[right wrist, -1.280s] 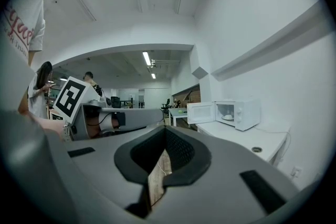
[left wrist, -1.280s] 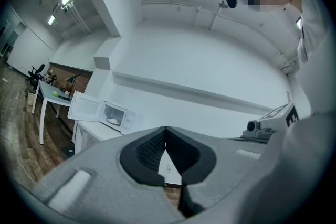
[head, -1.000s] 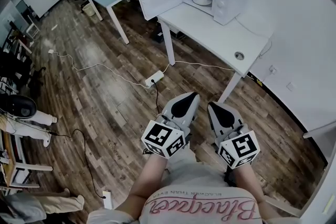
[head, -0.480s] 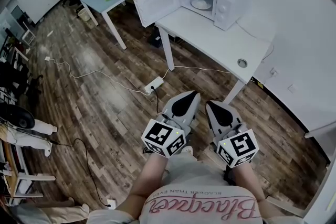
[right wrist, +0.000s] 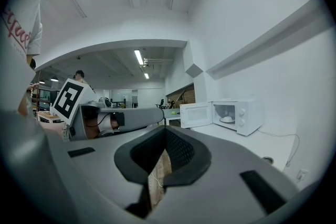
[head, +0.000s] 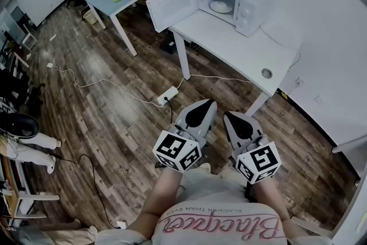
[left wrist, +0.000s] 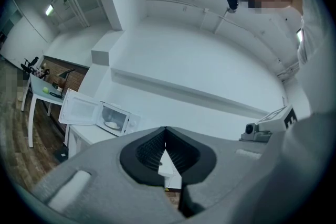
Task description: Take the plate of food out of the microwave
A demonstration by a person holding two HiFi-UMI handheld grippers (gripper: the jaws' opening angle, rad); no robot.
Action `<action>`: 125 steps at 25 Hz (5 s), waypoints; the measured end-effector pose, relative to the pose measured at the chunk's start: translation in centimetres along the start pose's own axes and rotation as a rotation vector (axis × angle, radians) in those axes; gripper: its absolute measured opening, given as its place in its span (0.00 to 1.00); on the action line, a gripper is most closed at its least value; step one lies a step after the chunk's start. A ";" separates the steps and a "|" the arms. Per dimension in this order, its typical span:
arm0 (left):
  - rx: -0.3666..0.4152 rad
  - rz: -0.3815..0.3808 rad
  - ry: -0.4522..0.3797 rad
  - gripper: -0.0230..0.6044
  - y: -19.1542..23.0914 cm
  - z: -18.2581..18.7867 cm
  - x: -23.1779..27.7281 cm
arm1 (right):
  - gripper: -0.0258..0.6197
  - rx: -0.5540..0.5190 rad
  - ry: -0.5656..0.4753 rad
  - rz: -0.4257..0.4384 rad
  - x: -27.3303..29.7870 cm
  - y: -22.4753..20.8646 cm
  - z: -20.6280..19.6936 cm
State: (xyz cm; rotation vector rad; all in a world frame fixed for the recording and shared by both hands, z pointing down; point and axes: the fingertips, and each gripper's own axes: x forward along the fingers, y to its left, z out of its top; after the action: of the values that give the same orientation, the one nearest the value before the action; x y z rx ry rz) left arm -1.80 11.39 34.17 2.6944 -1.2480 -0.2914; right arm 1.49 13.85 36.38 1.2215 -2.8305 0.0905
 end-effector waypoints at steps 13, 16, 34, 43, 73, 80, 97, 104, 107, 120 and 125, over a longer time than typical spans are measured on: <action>0.018 -0.024 -0.001 0.05 0.6 0.6 2.1 | 0.05 -0.006 -0.027 -0.014 1.1 -1.7 1.0; 0.021 -0.028 -0.002 0.05 0.8 0.7 2.8 | 0.05 -0.006 -0.024 -0.021 1.3 -2.4 1.0; 0.066 -0.007 0.030 0.05 5.2 -0.3 8.1 | 0.05 -0.014 -0.016 -0.049 5.7 -7.9 0.9; 0.049 -0.027 0.025 0.05 7.8 0.2 12.0 | 0.05 -0.051 0.004 0.006 9.1 -10.4 1.1; 0.075 0.039 0.104 0.05 15.9 0.4 25.2 | 0.05 0.035 0.013 0.041 19.8 -23.5 2.9; 0.055 0.050 0.027 0.05 17.1 1.8 28.6 | 0.05 0.037 0.009 0.078 21.8 -27.0 3.4; 0.065 0.131 0.073 0.06 19.8 1.0 33.4 | 0.05 0.054 -0.002 0.101 23.6 -32.4 3.6; 0.052 0.104 0.117 0.13 20.0 -0.2 34.4 | 0.05 0.064 -0.004 0.089 24.1 -33.1 3.2; 0.041 0.094 0.103 0.15 20.7 -0.1 34.9 | 0.05 0.066 -0.008 0.072 24.5 -33.6 3.1; 0.149 0.045 0.100 0.12 25.3 1.0 36.4 | 0.05 0.092 -0.011 -0.014 29.2 -34.6 3.4; 0.128 0.007 0.105 0.09 27.8 1.8 37.5 | 0.05 0.095 -0.013 -0.055 31.5 -34.9 3.8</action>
State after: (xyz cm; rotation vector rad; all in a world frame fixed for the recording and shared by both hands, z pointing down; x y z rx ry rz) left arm 1.12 -35.21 34.56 2.7706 -1.2868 -0.0702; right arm 5.21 -33.20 36.02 1.3217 -2.8309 0.2170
